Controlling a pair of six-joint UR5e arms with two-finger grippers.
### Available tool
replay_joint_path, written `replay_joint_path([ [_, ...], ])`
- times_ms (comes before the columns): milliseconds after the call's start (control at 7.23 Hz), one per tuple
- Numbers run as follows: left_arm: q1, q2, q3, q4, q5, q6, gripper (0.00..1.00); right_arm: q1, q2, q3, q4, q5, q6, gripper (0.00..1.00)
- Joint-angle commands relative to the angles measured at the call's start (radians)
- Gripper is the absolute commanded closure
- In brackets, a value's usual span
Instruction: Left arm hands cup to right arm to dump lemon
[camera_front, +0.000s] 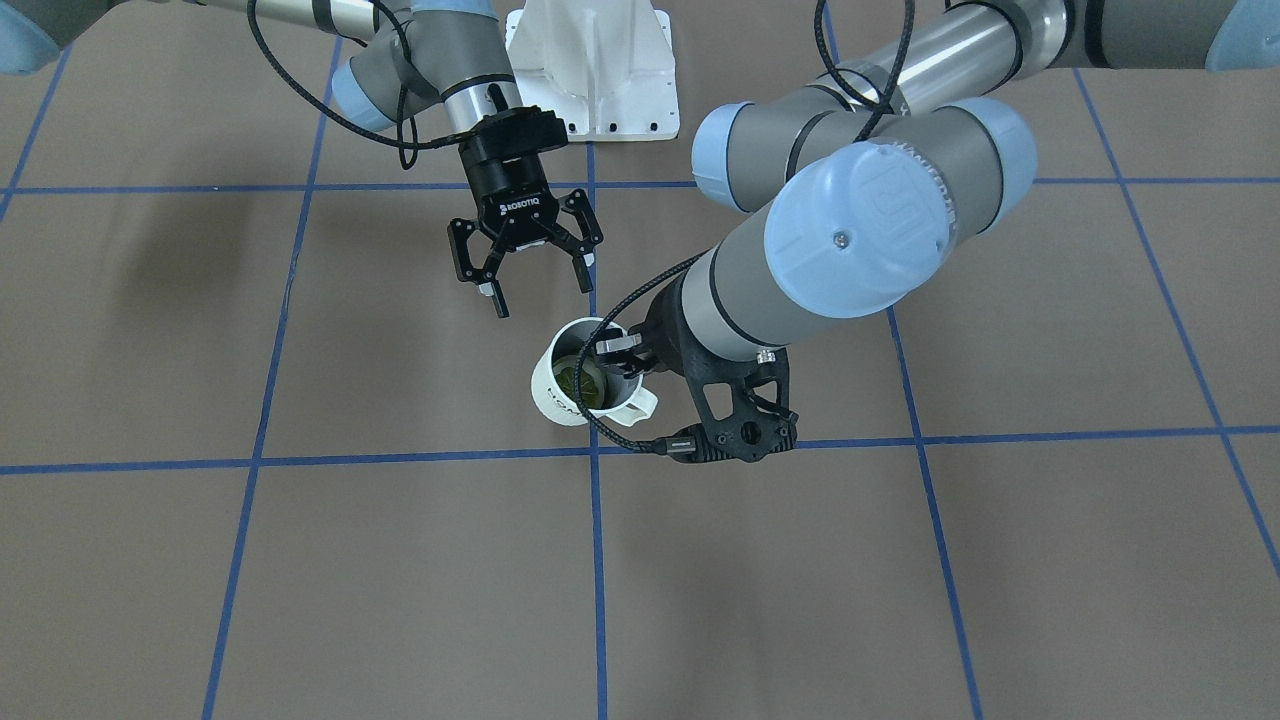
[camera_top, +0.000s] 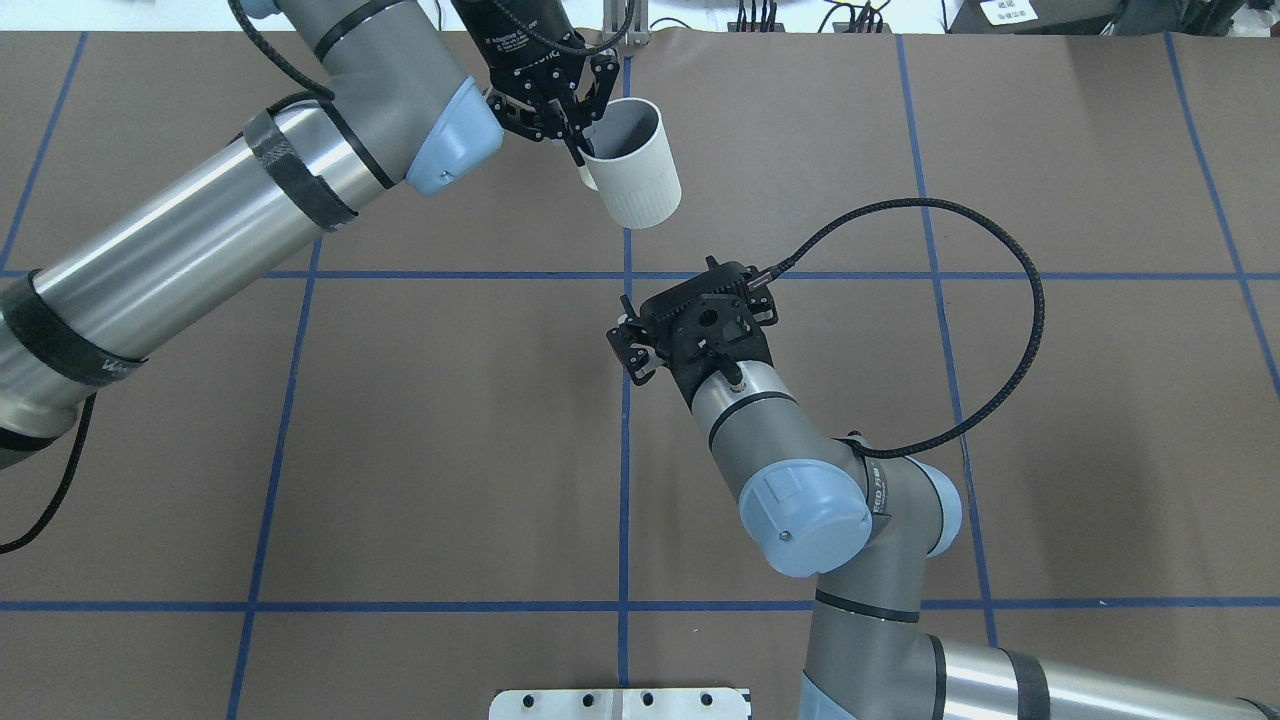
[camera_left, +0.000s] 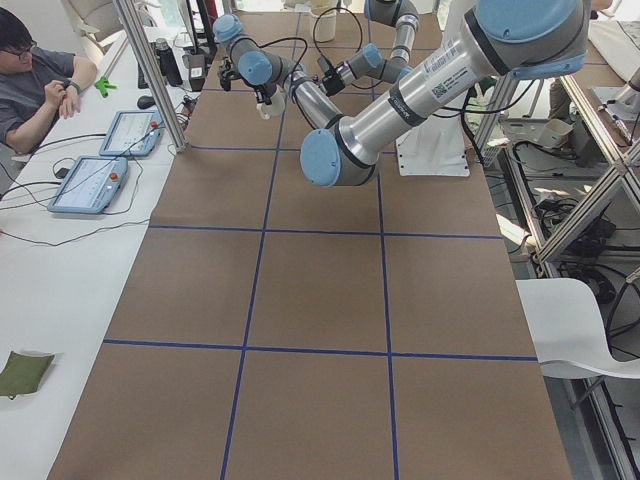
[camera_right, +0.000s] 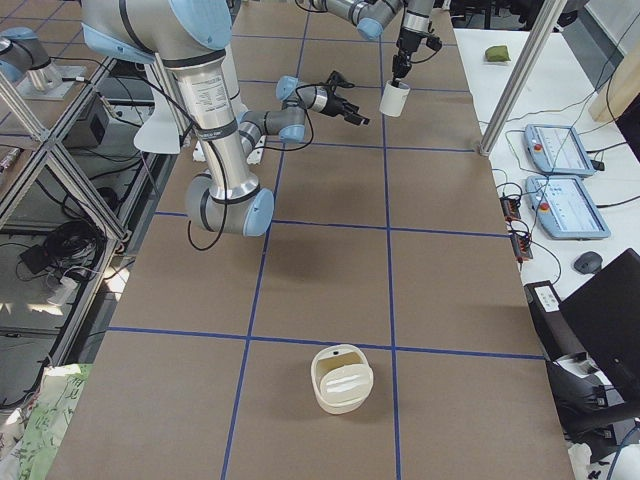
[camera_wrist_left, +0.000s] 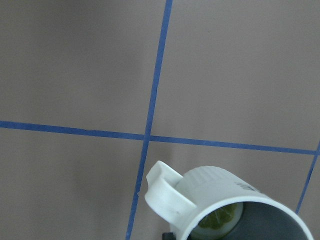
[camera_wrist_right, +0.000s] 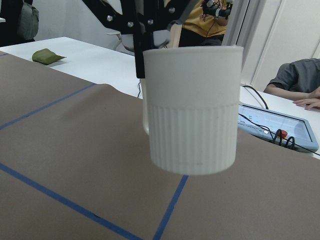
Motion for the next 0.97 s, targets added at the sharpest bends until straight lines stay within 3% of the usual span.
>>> replay_joint_path([
  [0, 0.024, 0.001, 0.000, 0.003, 0.002, 0.000, 1.00, 0.000, 0.005, 0.000, -0.001, 0.001, -0.008, 0.01],
  [830, 0.046, 0.009, -0.037, 0.044, 0.006, -0.003, 1.00, 0.014, 0.000, 0.000, -0.008, -0.001, -0.009, 0.01],
])
